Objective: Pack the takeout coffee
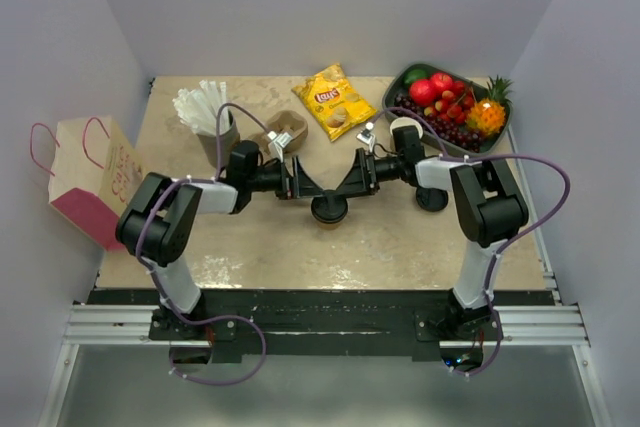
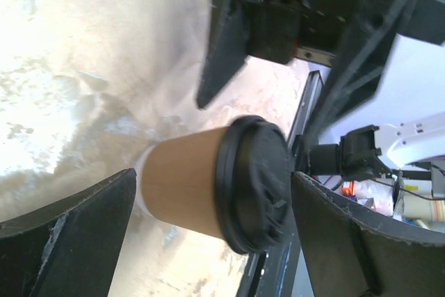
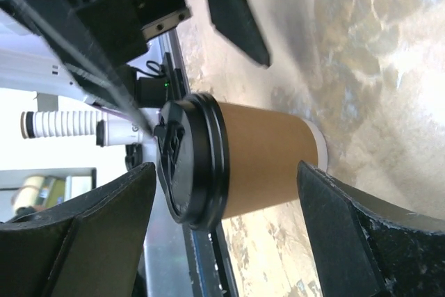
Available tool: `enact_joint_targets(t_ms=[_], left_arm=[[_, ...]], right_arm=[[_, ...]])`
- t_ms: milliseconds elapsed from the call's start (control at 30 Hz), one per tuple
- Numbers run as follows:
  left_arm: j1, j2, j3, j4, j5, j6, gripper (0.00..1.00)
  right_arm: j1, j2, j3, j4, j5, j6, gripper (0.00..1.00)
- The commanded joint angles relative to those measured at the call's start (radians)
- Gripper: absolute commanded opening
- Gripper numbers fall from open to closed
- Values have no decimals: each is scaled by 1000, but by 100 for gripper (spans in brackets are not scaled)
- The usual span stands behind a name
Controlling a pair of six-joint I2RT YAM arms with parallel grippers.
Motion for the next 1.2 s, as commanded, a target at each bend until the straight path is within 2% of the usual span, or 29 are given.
enact_joint_targets(t_ms=[0,233,500,533,567,667,867,1167], left_arm=[[4,-106,-41,27,36,9,97],[18,-115,-95,22,26,-15,96],[19,-38,-102,143,70,-68,95],[19,-35,-113,171,102,-84,95],[18,-35,-124,267,122,-110,96],[3,-35,-130,312,161,-160,96],[-19,-54,-141,159,96,-34,95],[-24,-21,-58,-151,-33,268,93]], right_arm=[[17,-13,72,-55,41,-52,86],[36,-14,112,-199,44,-155,87],[54,-31,66,-248,51,-202,89],[54,-25,66,-247,51,-202,89],[56,-20,68,-244,51,-195,89],[54,-3,69,-221,56,-170,88],[56,30,74,-192,56,-141,88],[57,69,75,-170,74,-107,84]])
